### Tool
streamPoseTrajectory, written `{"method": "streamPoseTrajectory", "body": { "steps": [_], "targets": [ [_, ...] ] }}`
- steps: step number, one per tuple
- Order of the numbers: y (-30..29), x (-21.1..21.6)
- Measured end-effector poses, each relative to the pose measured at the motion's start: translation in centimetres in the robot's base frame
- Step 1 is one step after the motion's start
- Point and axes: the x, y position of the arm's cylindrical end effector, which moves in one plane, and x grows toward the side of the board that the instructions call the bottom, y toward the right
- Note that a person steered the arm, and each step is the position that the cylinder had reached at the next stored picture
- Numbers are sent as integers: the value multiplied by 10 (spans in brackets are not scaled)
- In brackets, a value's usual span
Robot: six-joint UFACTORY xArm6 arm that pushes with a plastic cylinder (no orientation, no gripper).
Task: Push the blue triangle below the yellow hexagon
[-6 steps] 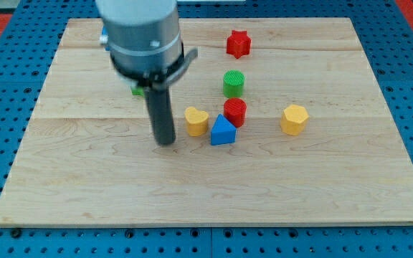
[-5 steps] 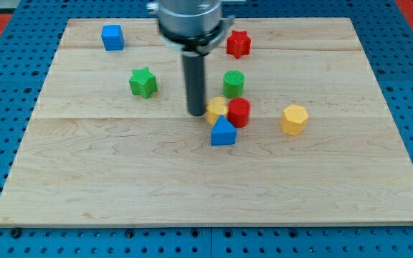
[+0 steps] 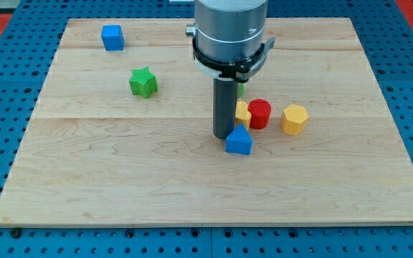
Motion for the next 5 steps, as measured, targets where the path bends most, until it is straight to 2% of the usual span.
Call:
{"method": "streamPoseTrajectory", "body": {
  "steps": [1,2,3,5],
  "targets": [
    [7,4],
    [60,14],
    [86,34],
    [84,46]
  ]
}}
